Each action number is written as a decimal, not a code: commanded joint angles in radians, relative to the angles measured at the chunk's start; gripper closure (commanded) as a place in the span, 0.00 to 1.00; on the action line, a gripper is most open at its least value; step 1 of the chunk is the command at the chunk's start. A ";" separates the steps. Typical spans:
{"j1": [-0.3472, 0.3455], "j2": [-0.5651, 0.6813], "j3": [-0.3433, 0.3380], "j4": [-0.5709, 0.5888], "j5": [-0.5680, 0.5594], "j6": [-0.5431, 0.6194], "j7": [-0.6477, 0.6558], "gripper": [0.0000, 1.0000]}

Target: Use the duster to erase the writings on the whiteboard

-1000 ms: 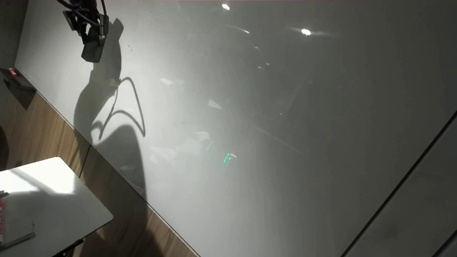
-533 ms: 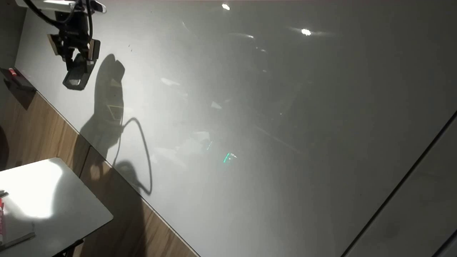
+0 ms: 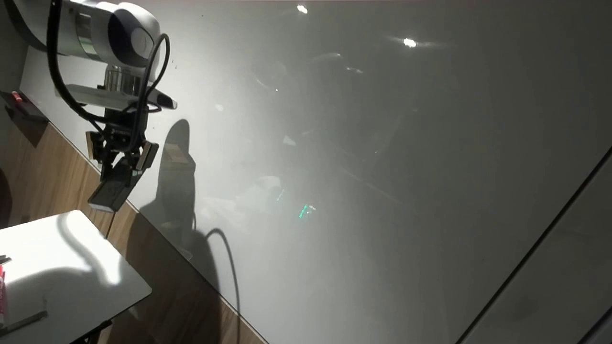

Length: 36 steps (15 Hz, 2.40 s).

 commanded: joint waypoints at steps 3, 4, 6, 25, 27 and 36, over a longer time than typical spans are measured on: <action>-0.037 0.062 -0.046 -0.021 0.049 0.005 -0.061 0.70; -0.037 0.071 -0.047 -0.032 0.056 0.010 -0.049 0.70; -0.039 0.092 -0.048 -0.050 0.056 0.029 -0.026 0.70; -0.092 0.241 -0.124 0.020 0.260 0.024 0.008 0.70; -0.096 0.253 -0.128 0.025 0.269 0.023 0.005 0.70; -0.097 0.273 -0.129 0.032 0.276 0.020 0.004 0.70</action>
